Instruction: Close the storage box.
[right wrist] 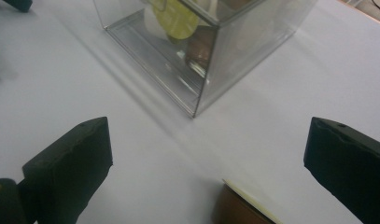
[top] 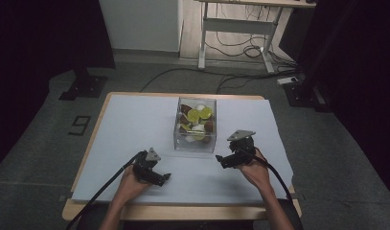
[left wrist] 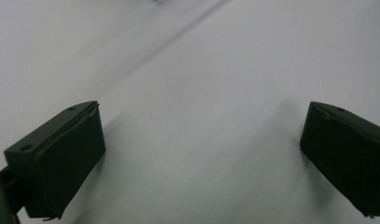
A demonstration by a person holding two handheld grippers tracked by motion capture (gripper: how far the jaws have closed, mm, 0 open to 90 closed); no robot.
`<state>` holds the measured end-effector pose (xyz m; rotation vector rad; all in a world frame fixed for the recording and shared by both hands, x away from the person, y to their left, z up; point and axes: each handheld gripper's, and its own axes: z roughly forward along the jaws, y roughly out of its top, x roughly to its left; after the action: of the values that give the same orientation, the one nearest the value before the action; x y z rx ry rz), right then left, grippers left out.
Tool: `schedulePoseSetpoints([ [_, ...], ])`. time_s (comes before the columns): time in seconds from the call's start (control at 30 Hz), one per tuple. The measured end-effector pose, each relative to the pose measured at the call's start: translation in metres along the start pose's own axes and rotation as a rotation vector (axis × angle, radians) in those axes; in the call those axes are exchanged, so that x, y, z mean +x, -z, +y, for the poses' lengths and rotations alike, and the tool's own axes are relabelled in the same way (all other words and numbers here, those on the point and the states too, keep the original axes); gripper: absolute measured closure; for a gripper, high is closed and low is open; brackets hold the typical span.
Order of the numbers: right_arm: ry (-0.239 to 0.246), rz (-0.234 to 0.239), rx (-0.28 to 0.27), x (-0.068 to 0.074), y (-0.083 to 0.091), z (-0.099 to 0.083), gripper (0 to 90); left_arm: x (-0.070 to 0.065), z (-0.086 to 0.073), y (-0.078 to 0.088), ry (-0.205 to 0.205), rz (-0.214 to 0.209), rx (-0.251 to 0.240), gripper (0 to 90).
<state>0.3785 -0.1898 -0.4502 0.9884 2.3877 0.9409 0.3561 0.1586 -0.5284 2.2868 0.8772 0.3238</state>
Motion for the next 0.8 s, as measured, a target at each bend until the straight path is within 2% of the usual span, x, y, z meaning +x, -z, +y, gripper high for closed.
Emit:
schedulePoseSetpoints([
  [0.27,-0.033,-0.020,-0.011,-0.012,0.008,-0.009,0.8,0.000,0.000,0.000,-0.003,0.000,0.003,0.0],
  [0.6,-0.067,-0.069,-0.022,-0.026,0.015,-0.023,0.0,0.000,0.000,0.000,-0.002,0.000,0.002,0.0],
  [0.8,-0.105,-0.084,-0.028,-0.037,0.018,-0.035,0.0,0.000,0.000,0.000,0.000,0.000,0.000,0.0],
])
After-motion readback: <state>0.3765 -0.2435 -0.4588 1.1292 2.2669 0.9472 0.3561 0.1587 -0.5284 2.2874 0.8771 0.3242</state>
